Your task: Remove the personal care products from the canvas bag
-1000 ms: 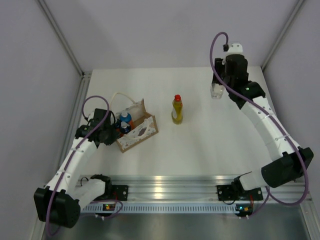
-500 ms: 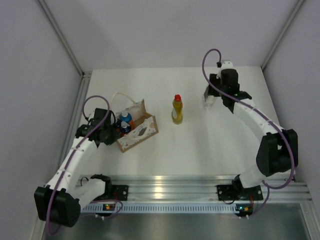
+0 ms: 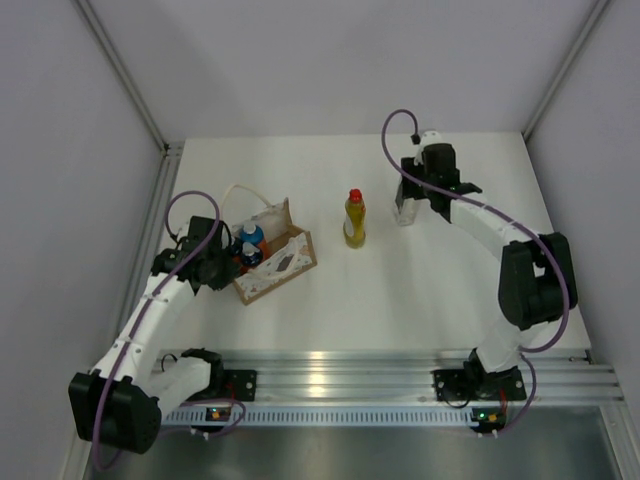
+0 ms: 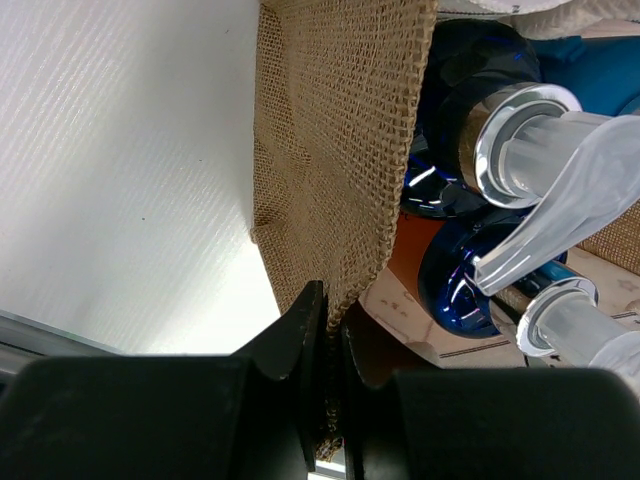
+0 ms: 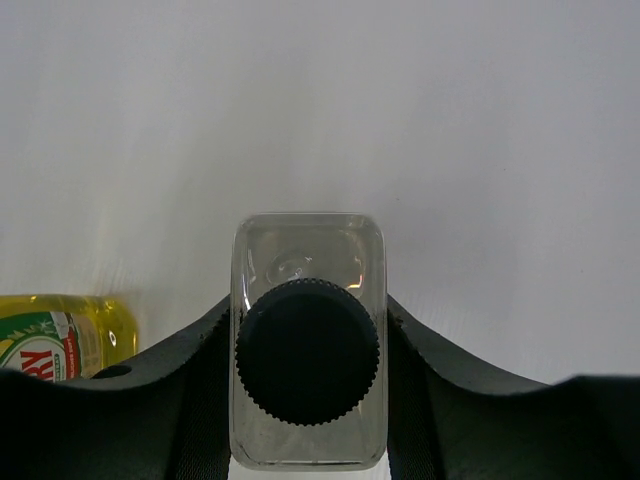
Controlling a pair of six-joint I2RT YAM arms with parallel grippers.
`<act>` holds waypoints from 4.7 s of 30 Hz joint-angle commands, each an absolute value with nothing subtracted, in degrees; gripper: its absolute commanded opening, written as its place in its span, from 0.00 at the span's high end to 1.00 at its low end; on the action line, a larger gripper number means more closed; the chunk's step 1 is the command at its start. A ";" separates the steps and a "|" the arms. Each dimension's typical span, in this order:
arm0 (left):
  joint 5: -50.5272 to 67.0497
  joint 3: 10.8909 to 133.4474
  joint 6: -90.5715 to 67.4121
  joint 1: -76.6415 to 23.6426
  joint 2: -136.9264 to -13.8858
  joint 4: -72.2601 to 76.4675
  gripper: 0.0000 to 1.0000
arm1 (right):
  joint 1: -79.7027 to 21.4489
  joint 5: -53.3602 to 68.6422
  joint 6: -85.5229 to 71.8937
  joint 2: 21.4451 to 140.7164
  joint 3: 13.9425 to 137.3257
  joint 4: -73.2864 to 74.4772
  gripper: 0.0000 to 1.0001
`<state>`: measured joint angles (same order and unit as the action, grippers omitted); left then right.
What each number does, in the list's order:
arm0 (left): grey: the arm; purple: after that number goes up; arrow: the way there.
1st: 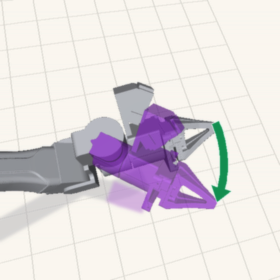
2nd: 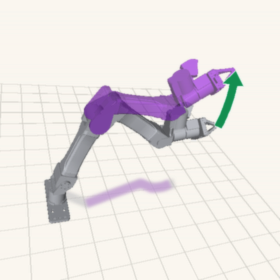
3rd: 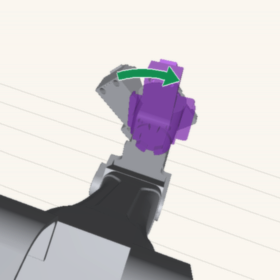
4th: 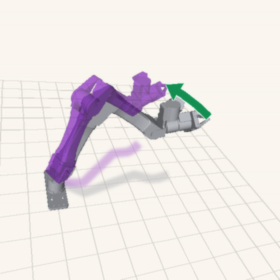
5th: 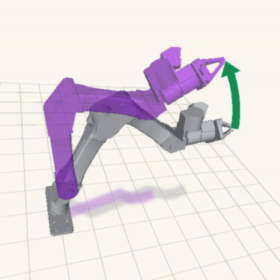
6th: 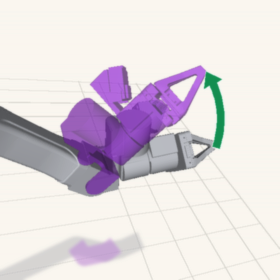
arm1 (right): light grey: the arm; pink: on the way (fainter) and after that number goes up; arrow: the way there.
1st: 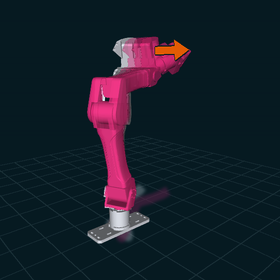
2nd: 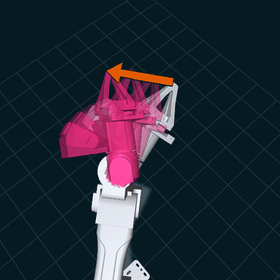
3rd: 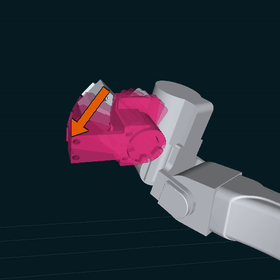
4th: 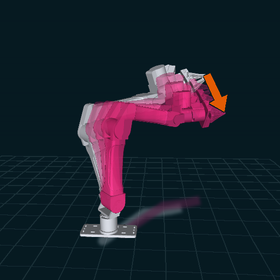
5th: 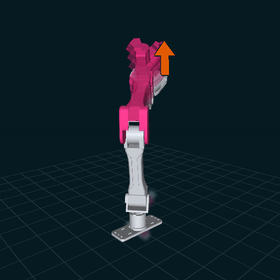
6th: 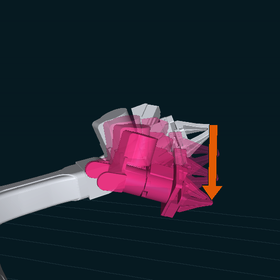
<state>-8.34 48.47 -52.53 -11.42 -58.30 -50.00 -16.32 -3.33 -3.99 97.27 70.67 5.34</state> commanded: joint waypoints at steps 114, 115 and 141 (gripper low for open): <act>-9.05 48.16 -51.50 -11.43 -61.52 -51.77 0.85 | -54.32 19.69 7.82 127.53 121.20 20.22 0.75; -8.97 48.08 -51.50 -11.43 -61.52 -51.77 0.85 | -54.23 19.69 7.82 127.70 121.55 20.21 0.77; -8.96 48.25 -51.94 -11.43 -61.79 -51.33 0.85 | -54.67 12.13 5.63 120.85 121.64 15.65 1.00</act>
<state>-8.56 48.73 -52.36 -11.42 -61.04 -50.06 -54.52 14.57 6.31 126.65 119.07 21.89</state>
